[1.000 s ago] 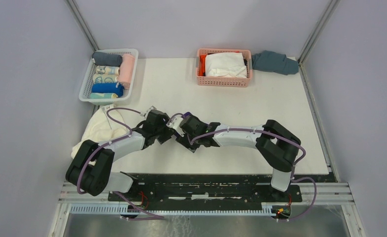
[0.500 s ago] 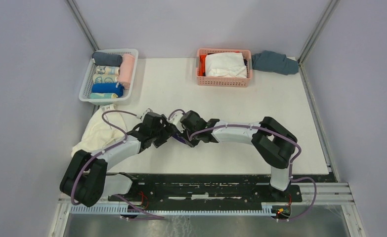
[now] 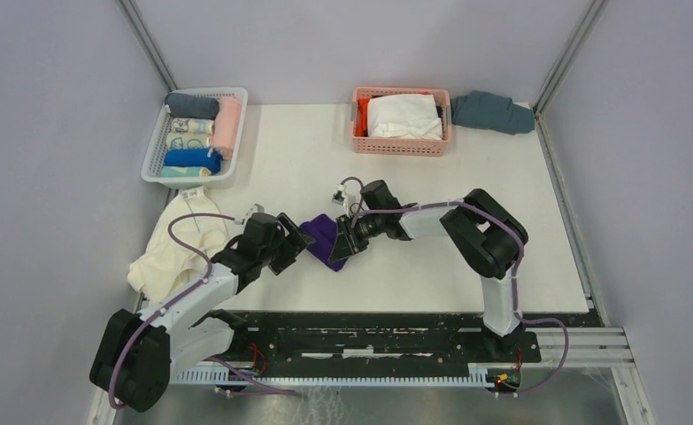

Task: Roll the towels
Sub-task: Roll the towel at the center of the board.

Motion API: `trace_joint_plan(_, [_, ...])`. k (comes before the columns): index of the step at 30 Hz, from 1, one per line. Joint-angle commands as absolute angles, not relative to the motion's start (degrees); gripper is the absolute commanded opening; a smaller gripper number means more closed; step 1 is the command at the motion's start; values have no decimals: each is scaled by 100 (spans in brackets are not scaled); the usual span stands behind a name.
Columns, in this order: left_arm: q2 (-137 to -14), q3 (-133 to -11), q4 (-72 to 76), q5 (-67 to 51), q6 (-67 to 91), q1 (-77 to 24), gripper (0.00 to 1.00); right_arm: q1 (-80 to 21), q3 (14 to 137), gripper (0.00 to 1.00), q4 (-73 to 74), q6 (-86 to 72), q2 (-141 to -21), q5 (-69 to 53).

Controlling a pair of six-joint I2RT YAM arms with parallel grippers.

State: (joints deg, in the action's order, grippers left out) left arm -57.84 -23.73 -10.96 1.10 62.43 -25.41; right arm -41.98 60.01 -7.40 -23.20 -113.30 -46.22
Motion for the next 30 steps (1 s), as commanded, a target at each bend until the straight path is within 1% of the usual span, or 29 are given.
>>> trace_joint_plan(1, [-5982, -2455, -890, 73, 6447, -2528, 86, -4014, 5714, 19, -2324, -3878, -11894, -5859])
trace_joint_plan(3, [-6129, -2559, -776, 87, 6426, -2525, 85, -3898, 5619, 19, -2902, -4434, -12134, -5974])
trace_joint_plan(5, [-6348, -2659, -660, 117, 6369, -2529, 84, -3816, 5580, 19, -3168, -4747, -12368, -6019])
trace_joint_plan(8, [-6728, -2809, -625, 207, 6265, -2526, 81, -3780, 5565, 19, -3126, -4809, -12474, -5950])
trace_joint_plan(11, [-7153, -2880, -546, 233, 6204, -2523, 78, -3778, 5644, 23, -2527, -4434, -12362, -5799])
trace_joint_plan(14, [-7518, -2881, -405, 225, 6197, -2523, 76, -3776, 5826, 33, -1460, -3770, -12121, -5462])
trace_joint_plan(16, [-7716, -2862, -416, 252, 6194, -2530, 76, -3776, 5847, 38, -990, -3430, -11861, -5183])
trace_joint_plan(21, [-8103, -2802, -450, 342, 6148, -2523, 74, -3811, 5776, 51, -59, -2797, -11026, -4196])
trace_joint_plan(23, [-8225, -2778, -419, 339, 6146, -2525, 73, -3876, 5779, 54, 295, -2527, -10691, -3750])
trace_joint_plan(30, [-8376, -2750, -429, 325, 6121, -2527, 73, -4452, 6042, 65, 1571, -1478, -9456, -1445])
